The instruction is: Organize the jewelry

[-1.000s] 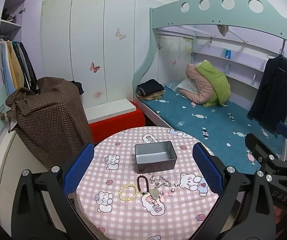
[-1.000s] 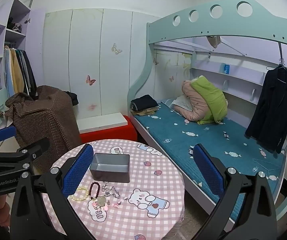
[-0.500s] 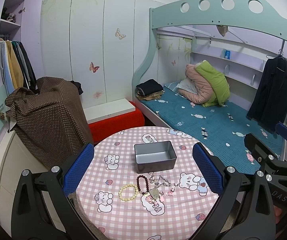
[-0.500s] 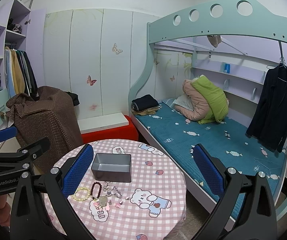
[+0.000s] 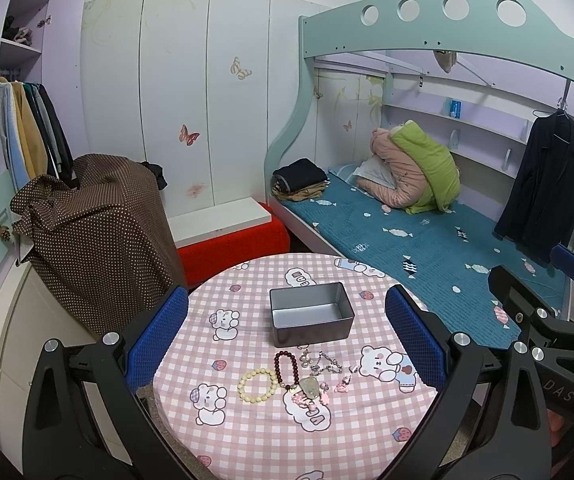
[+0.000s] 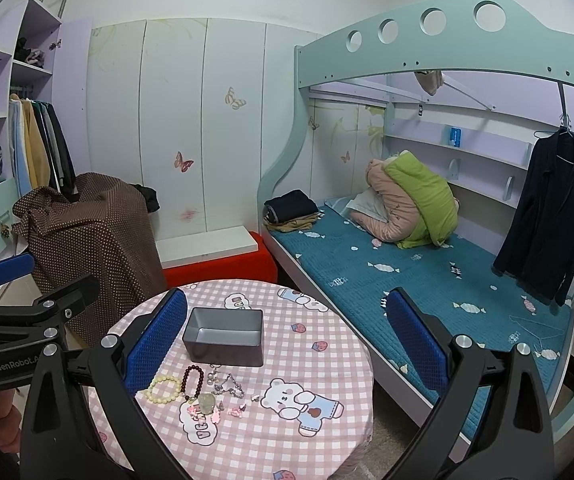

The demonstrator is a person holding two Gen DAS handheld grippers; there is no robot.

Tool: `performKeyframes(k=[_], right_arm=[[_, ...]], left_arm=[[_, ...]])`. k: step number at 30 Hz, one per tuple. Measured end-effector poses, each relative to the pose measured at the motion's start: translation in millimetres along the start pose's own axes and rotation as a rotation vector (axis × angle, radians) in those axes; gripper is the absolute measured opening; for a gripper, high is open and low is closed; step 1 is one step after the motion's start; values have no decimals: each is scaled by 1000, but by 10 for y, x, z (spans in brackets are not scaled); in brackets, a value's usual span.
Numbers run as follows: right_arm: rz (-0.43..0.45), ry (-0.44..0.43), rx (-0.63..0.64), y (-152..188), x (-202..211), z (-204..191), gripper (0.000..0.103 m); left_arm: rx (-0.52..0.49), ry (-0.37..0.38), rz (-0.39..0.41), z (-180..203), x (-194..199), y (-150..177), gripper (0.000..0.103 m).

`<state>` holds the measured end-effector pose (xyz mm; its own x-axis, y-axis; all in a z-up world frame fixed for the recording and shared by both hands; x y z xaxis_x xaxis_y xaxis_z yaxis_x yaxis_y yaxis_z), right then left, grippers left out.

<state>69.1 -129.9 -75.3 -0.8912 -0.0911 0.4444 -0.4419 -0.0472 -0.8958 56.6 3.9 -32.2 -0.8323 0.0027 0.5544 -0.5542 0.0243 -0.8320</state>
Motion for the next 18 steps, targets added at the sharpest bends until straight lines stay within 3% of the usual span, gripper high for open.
performKeyframes(k=[18], right_arm=[[1, -5, -4, 11, -41, -63, 96]], left_arm=[[3, 2, -3, -26, -1, -62, 98]])
Point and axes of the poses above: each gripper's, at about its wrist camera, not at the fingertips, and x roughly against the way its jaws point, z to its right, y to its underside, the point moved 7 cm from there along -x, roughly the way its jaws point, and after that the axes turned 4 degrees about -z, right-handed, at the moved point
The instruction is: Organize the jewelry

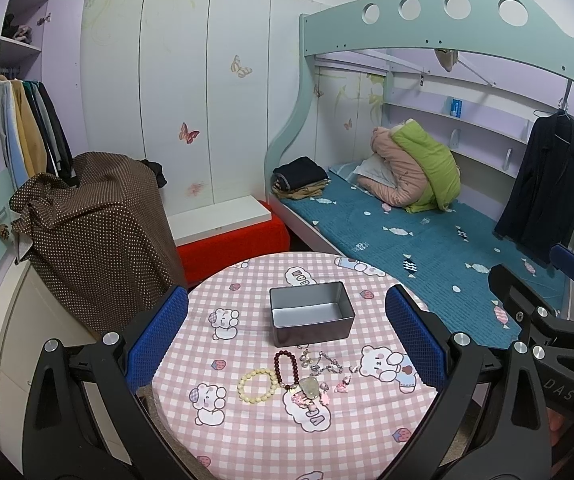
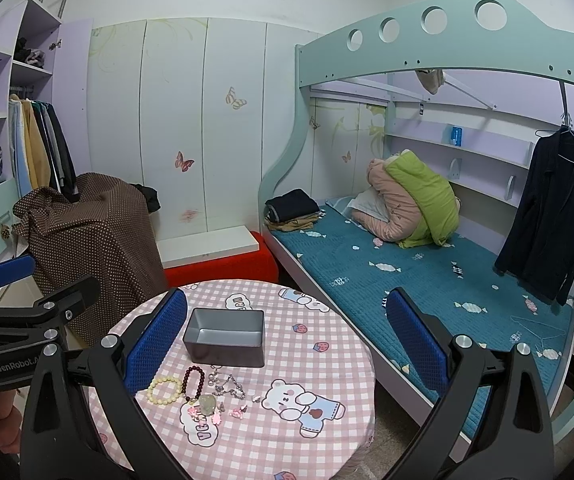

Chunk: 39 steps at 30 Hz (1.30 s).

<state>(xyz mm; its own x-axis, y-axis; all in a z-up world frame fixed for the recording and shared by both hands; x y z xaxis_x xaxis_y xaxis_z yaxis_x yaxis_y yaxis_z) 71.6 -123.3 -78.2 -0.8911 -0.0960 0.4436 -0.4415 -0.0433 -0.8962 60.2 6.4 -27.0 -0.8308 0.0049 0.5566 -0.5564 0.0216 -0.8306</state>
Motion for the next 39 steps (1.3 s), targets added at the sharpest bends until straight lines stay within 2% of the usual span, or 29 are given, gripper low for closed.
performKeyframes(k=[22, 39], right_arm=[[-5, -14, -11, 55, -75, 40, 96], [-72, -63, -11, 161, -169, 101, 96]], left_arm=[[-1, -2, -9, -27, -100, 54, 98], [17, -28, -79, -4, -254, 205, 98]])
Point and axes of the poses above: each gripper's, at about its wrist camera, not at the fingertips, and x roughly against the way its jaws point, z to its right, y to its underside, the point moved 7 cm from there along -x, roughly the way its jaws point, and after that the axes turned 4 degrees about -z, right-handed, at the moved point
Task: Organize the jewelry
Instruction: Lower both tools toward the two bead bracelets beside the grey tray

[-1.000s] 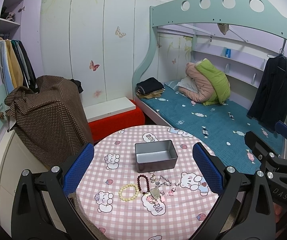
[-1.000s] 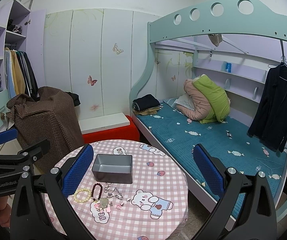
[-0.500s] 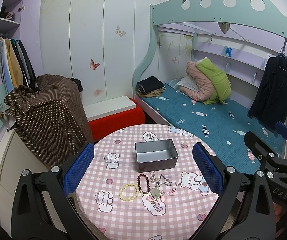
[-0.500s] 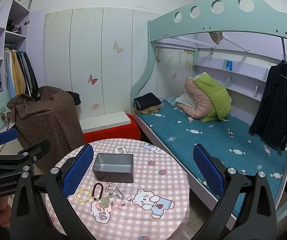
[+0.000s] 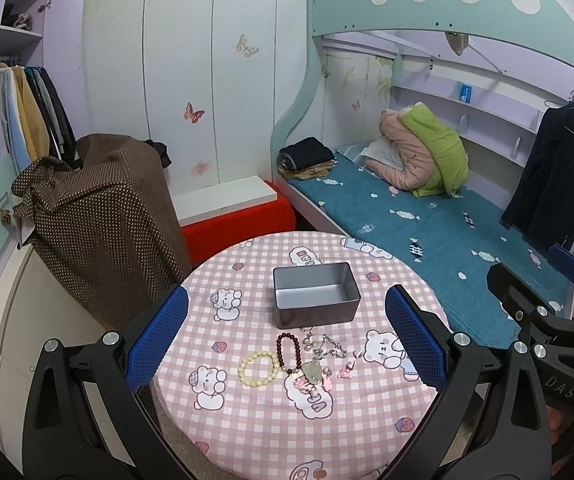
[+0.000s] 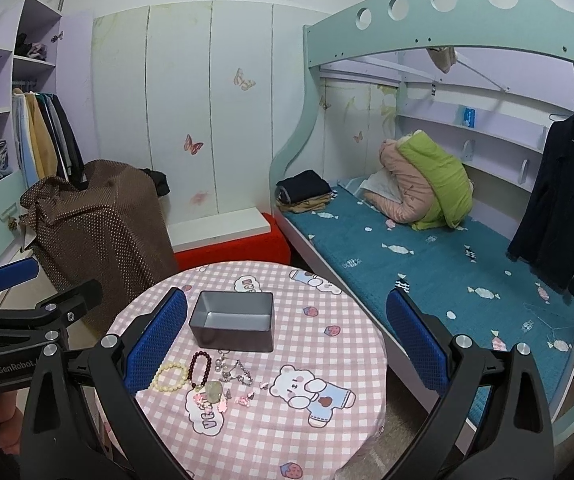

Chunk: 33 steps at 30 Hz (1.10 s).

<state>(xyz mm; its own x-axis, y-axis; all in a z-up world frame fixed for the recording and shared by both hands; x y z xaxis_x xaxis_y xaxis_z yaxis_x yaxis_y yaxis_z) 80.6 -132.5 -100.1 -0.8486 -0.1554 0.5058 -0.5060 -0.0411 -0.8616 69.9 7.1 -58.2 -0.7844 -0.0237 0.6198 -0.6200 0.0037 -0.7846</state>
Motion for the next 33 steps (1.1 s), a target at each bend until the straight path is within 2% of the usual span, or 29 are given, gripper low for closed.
performKeyframes(k=[14, 21, 30, 33], right_arm=[[-84, -61, 8, 120, -65, 127, 96], [-151, -97, -8, 251, -165, 176, 96], [-250, -124, -13, 402, -494, 84, 96], [-281, -145, -12, 440, -668, 0, 96]], left_arm=[[20, -38, -81, 123, -93, 166, 98], [37, -28, -159, 152, -162, 411, 98], [104, -28, -299, -147, -572, 607, 98], [129, 5, -339, -283, -809, 665, 98]])
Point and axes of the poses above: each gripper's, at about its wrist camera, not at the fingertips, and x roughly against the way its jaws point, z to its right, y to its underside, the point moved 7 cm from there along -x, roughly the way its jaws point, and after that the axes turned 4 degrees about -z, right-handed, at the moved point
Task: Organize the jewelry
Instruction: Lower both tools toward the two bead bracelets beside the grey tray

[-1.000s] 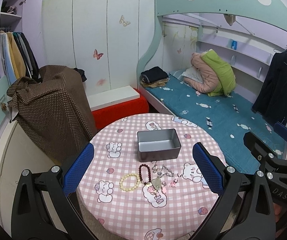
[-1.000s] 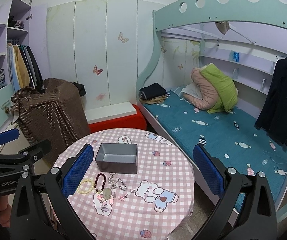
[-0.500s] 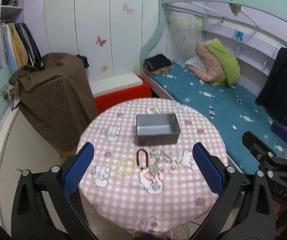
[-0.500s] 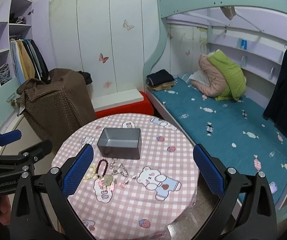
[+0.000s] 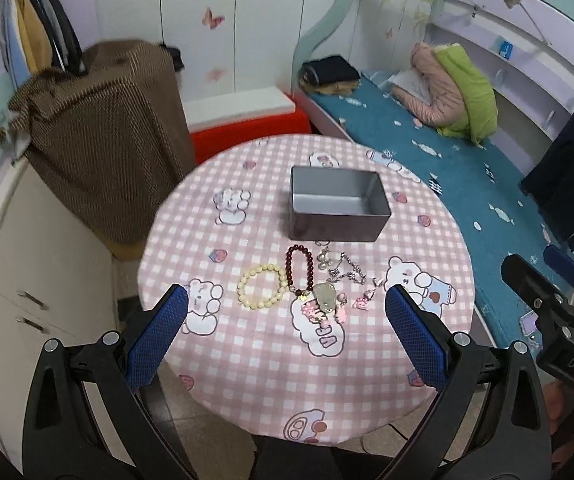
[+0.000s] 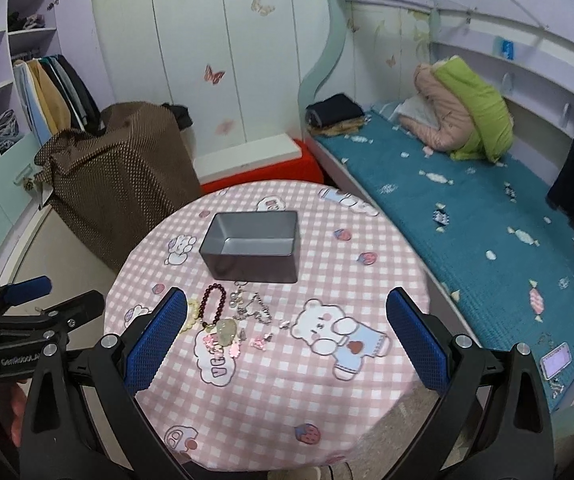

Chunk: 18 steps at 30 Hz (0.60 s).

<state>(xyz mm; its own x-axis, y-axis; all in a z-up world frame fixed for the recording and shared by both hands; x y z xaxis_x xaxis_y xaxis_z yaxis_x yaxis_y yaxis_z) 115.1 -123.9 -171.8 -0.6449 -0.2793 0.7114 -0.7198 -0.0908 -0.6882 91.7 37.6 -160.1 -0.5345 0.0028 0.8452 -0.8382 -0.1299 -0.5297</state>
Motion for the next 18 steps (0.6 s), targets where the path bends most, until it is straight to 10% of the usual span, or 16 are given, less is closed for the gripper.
performKeyframes(k=[18], right_arm=[[-289, -107, 111, 9, -1361, -586, 84]], left_arm=[[10, 37, -335, -684, -1619, -75, 90]])
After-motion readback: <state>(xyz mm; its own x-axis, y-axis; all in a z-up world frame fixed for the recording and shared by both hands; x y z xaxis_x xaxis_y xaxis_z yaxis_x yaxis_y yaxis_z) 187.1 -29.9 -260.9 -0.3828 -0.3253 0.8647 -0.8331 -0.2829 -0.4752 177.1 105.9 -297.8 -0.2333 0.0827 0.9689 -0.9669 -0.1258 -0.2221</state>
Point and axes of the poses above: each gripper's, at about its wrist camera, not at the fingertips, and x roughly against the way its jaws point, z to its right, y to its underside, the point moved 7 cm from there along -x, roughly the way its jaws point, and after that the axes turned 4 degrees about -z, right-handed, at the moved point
